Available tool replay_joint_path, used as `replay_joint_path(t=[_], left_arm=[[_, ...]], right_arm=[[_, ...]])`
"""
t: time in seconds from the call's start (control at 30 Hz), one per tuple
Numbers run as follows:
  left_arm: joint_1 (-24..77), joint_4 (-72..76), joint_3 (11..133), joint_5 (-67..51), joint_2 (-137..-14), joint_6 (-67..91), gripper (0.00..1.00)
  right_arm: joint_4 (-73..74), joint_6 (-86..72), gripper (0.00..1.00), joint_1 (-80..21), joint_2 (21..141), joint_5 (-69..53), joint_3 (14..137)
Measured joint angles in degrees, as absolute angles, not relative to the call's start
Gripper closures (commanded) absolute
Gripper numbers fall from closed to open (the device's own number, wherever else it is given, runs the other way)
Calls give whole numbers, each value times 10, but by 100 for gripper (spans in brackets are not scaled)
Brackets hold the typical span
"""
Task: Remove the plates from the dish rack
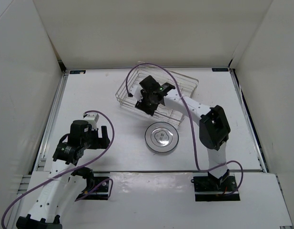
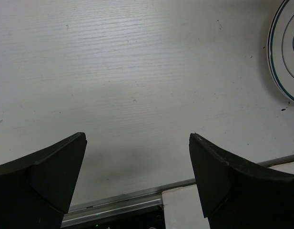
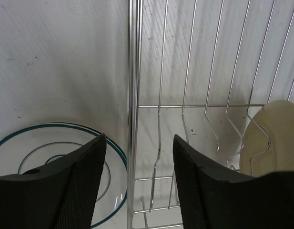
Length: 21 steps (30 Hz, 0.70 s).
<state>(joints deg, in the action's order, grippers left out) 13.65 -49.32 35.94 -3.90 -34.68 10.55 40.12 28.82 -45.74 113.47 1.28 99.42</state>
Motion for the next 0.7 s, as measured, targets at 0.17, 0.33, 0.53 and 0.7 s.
replay_joint_path(t=[0.17,0.33,0.53,0.7], left_arm=[[136,-493,359,-39,-347,105,0],[136,-493,359,-39,-347,105,0],[136,-493,359,-39,-347,105,0],[136,-493,359,-39,-347,105,0]], right_arm=[[428,309,76,-422,1142,-44,1007],[446,335,89,-414,1142,-117,1007],[468,394,96,-403,1142,-170,1007],[478,451,100,-401,1114,-209,966]])
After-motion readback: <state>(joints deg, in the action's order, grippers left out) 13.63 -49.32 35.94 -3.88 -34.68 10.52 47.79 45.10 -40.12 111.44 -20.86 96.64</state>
